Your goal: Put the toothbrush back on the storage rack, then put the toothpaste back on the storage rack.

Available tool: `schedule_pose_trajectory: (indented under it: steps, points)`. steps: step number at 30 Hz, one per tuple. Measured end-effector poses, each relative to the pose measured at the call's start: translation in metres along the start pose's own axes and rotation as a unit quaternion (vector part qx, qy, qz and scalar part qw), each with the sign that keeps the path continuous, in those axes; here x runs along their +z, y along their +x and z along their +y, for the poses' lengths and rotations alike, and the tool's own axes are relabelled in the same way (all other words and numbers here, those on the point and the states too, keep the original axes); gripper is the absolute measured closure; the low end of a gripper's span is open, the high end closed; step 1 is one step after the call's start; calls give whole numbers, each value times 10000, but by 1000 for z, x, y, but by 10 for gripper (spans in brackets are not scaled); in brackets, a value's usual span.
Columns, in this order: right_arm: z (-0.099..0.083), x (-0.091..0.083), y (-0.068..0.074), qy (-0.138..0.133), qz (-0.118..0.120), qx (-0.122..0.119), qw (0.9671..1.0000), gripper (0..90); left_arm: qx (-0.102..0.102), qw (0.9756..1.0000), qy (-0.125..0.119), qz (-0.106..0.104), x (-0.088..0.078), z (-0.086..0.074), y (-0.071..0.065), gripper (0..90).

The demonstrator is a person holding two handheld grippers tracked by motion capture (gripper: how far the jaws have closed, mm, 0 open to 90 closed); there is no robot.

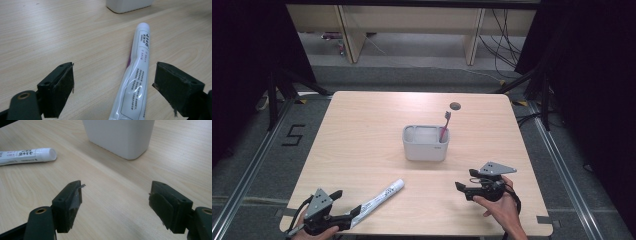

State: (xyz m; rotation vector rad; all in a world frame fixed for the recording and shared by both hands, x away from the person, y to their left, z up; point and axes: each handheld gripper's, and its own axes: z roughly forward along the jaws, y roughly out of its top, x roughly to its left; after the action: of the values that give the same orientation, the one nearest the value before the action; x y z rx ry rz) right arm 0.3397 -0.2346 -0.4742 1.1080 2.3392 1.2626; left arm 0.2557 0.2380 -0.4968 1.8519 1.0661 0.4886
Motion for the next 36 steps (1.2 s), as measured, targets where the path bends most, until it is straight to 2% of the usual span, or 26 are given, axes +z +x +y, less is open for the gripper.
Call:
schedule_pose_trajectory:
  steps: [1,3,7,9,10,11,12,13,15,17,18,22,23,24,25,26,31,32,33,34,36]
  points:
    - [-1,-1,1,5,12,70,10000,267,0,10000,0,0,0,0,0,153]
    - [-2,-1,1,-64,-53,-25,10000,262,14,10000,8,-8,0,0,0,153]
    - [-8,-4,3,25,3,77,10000,242,30,10000,17,-22,0,0,0,153]
    - [-10,-4,3,38,48,58,10000,234,7,10000,-24,-45,0,0,0,153]
    - [-12,-5,4,150,193,152,9996,230,-2,10000,-37,-43,0,0,0,153]
    - [-13,-6,7,178,149,267,9994,230,19,10000,-19,-44,0,0,0,153]
    - [-13,-6,7,178,149,267,9994,230,19,10000,-19,-44,0,0,0,153]
    - [-16,-8,8,196,14,265,9995,227,43,10000,30,-13,-1,0,0,154]
    - [-18,-10,6,221,41,174,9996,224,41,10000,18,-22,-1,0,0,153]
    - [-20,-11,8,217,14,239,9995,223,43,10000,16,-20,-1,0,0,153]
    - [-23,-13,7,243,92,220,9994,222,47,10000,1,-50,-1,0,0,153]
    - [-28,-17,7,317,128,168,9993,222,37,10000,10,-23,0,0,0,153]
    - [-30,-18,7,322,154,197,9992,223,42,10000,14,-20,0,0,0,153]
    - [-31,-20,8,331,48,210,9992,222,39,10000,16,-20,0,0,0,153]
    - [-32,-22,12,383,7,400,9985,222,39,10000,16,-20,0,0,0,153]
    - [-34,-21,8,296,59,135,9995,221,26,10000,15,-19,0,0,-1,153]
    - [-39,-26,10,361,56,237,9991,221,50,10000,20,-17,-1,0,0,153]
    - [-41,-28,12,386,133,297,9987,221,43,10000,3,-29,-1,-1,0,153]
    - [-41,-28,12,386,133,297,9987,221,43,10000,3,-29,-1,-1,0,153]
    - [-42,-30,11,339,21,110,9994,221,44,10000,16,-25,-2,-1,1,153]
    - [-43,-31,11,351,-17,168,9992,222,32,10000,-6,-11,-2,-2,1,153]
